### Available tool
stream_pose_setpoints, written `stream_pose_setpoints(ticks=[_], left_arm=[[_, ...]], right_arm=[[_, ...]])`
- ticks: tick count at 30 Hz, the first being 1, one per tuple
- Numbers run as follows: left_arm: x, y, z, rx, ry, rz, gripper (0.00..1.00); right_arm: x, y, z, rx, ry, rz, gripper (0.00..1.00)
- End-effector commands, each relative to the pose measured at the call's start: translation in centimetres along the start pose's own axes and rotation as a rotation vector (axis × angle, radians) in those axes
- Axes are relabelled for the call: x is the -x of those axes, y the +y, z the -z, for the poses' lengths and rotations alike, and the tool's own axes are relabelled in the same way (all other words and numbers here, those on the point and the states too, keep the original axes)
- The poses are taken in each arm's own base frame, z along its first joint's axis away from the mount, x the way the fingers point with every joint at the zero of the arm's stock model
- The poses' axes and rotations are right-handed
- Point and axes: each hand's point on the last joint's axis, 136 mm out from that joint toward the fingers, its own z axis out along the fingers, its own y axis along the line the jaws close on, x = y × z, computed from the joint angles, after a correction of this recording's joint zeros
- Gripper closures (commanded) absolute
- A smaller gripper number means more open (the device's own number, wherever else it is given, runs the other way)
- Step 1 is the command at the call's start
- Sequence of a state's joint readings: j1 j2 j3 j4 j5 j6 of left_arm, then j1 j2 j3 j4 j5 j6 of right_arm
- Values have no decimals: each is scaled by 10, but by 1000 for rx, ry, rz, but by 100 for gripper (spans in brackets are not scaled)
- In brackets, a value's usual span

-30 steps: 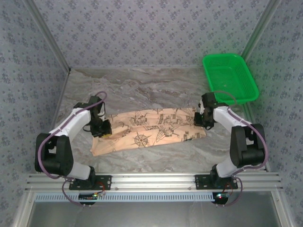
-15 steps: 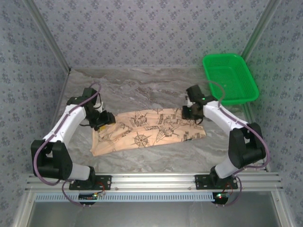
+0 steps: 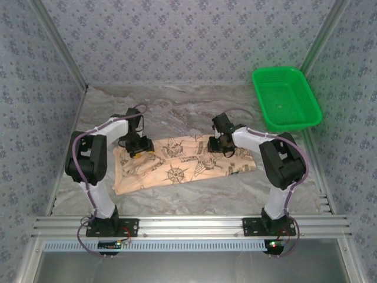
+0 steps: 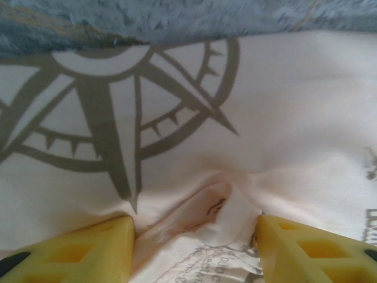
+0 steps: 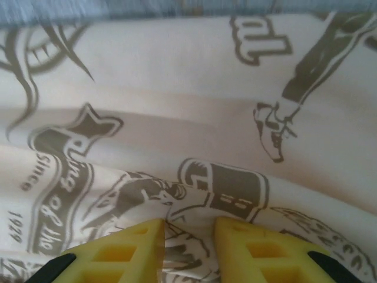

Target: Fold the inside-out t-shirt

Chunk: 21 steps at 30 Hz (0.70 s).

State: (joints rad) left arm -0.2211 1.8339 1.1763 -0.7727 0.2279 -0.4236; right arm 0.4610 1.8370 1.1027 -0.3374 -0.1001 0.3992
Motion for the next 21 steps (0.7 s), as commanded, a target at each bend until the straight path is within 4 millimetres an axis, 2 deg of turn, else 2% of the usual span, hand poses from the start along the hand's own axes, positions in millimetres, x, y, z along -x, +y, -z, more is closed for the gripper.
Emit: stream_pose_setpoints(ticks=[1,4,5,8,11,14,17,19,21], left_arm=[[-23,3,1,-16,31,10,43],[-51,5,4,6,39,-12,41],[-62,4,4,13,48,-26,40],[-94,-4,0,4,97,-45,40],[-123,-29,-3,-43,121,-78,40],[-145,-66,-1,-91,129,-152,40],[-157,-102,16,-159,100,-218,39],[-156,-119,38,-222,60,-258,39],[-149,-129,70,-281,-33,-322,36]], right_arm=[[-6,-27,-25,-86,54,-6,69],[11,-37,-31,-89,43,-26,69],[26,-37,-31,-80,22,-26,69],[52,-40,-40,-100,24,18,70],[81,-27,-47,-87,8,68,70],[103,-6,-58,-2,-8,53,70],[119,12,-57,47,-27,51,67],[127,21,-43,64,-57,49,66],[129,35,-19,97,-80,37,63]])
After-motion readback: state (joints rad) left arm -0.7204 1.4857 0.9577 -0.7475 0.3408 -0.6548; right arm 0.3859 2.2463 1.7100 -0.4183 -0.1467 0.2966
